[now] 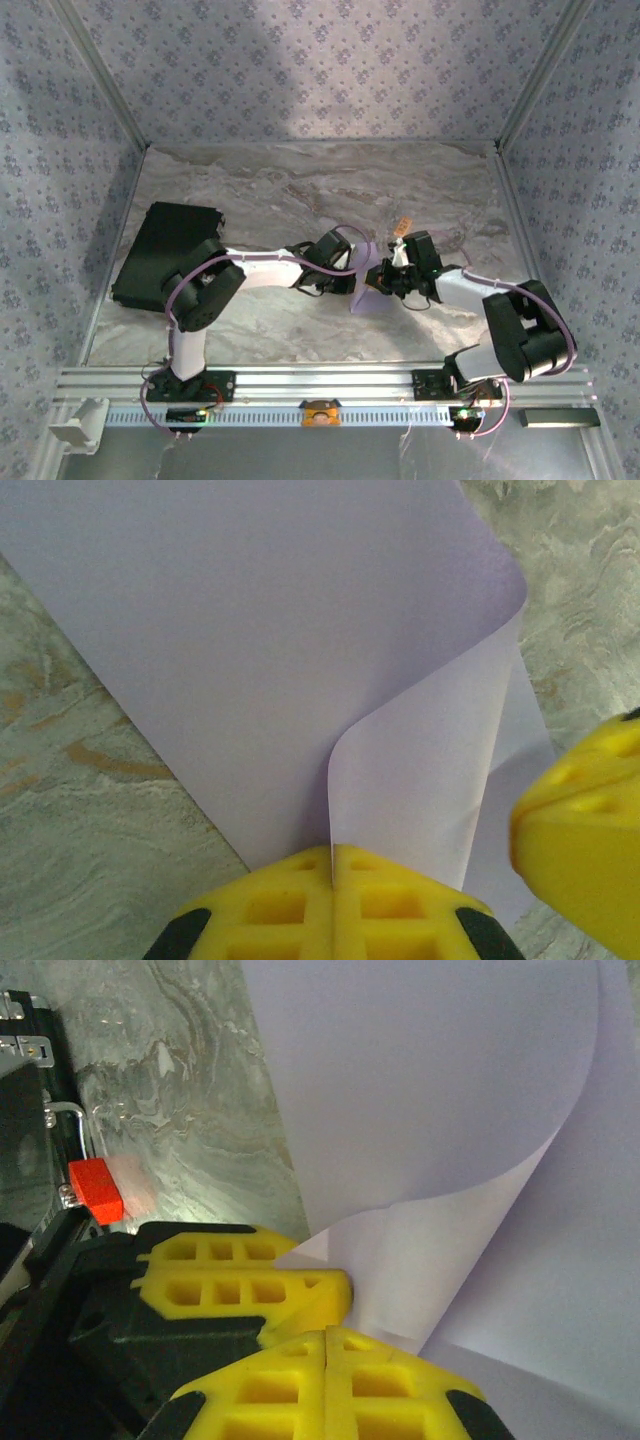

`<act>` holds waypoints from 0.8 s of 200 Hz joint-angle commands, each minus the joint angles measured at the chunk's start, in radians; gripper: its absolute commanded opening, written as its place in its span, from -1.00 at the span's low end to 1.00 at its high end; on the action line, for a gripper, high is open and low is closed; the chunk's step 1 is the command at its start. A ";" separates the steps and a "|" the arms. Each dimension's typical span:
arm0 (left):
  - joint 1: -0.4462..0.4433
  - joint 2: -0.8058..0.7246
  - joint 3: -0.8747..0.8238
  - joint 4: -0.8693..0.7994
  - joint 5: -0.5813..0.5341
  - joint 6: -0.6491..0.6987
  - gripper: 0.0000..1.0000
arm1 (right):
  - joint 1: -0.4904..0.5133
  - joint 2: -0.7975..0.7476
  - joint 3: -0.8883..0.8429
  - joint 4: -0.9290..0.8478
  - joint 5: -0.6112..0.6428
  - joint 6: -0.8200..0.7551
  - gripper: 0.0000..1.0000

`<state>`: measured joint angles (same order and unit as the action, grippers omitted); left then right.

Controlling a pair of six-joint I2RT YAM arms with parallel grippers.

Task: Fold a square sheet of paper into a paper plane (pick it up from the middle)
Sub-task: Fold the triangle a second time at the center of the table.

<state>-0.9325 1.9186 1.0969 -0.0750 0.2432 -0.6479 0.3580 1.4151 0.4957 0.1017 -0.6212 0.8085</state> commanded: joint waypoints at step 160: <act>0.001 0.046 0.028 -0.135 0.008 0.071 -1.00 | -0.010 0.105 -0.051 0.092 0.053 0.029 -0.92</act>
<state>-0.9314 1.9213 1.1168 -0.1181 0.2462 -0.6018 0.3511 1.5124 0.4549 0.2012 -0.5930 0.8227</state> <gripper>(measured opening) 0.043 0.062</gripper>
